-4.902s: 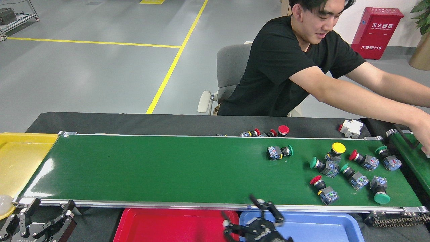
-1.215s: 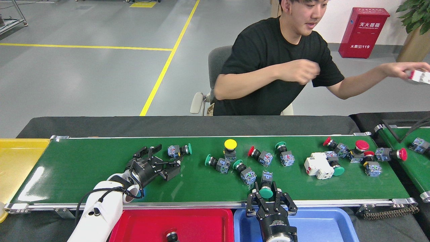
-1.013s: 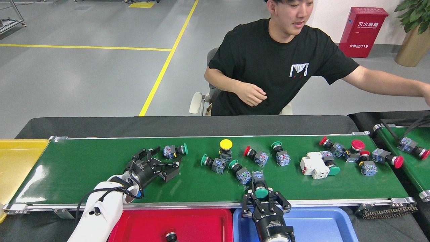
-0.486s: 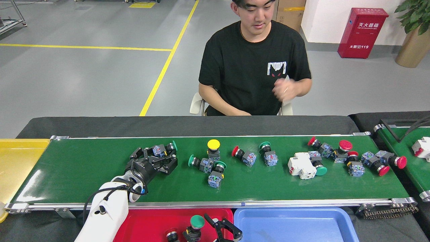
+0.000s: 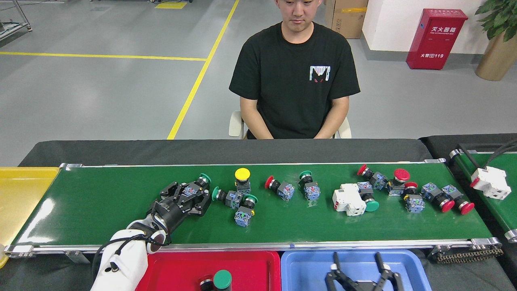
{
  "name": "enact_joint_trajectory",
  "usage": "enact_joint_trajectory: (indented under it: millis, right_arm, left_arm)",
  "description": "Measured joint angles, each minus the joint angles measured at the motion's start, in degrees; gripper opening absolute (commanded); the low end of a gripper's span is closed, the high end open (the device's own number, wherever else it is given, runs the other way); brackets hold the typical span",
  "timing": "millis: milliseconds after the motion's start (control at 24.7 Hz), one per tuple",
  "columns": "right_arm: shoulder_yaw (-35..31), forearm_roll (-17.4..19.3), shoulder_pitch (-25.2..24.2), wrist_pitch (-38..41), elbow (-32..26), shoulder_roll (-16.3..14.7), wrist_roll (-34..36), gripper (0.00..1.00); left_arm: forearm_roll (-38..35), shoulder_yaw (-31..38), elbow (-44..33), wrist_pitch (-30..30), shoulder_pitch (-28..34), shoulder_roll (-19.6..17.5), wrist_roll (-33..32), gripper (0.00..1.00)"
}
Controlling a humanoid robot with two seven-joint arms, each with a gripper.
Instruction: Pick switch part from conveyor to tray
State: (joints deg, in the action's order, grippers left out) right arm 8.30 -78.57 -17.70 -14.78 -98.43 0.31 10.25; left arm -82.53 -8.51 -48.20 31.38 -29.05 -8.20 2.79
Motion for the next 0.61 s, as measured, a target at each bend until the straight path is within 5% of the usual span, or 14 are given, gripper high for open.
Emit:
enact_joint_trajectory:
  millis: [203, 446, 527, 567, 608]
  right_arm:
    - [2.1, -0.6, 5.1, -0.1, 0.9, -0.4, 0.0, 0.99]
    - [9.1, -2.0, 17.1, -0.4, 11.0, 0.5, -5.4, 0.99]
    - [10.6, -2.0, 18.9, -0.5, 13.5, 1.2, -6.6, 0.99]
    - [11.0, -2.0, 19.6, -0.5, 14.3, 1.5, -7.3, 0.99]
    - [11.2, -2.0, 20.0, -0.5, 14.8, 1.8, -7.7, 0.99]
  left_arm:
    - [0.4, 1.5, -10.8, 6.5, 7.4, -3.6, -0.3, 0.04]
    - [2.1, 4.0, -31.9, 12.8, 27.0, -9.4, -0.7, 0.11]
    - [2.1, 4.7, -37.8, 13.2, 32.8, -9.8, -0.8, 0.40]
    - [2.0, 4.8, -40.3, 13.3, 35.0, -9.8, -0.9, 0.62]
    - [1.9, 4.9, -42.1, 13.4, 36.5, -9.7, -1.0, 0.94]
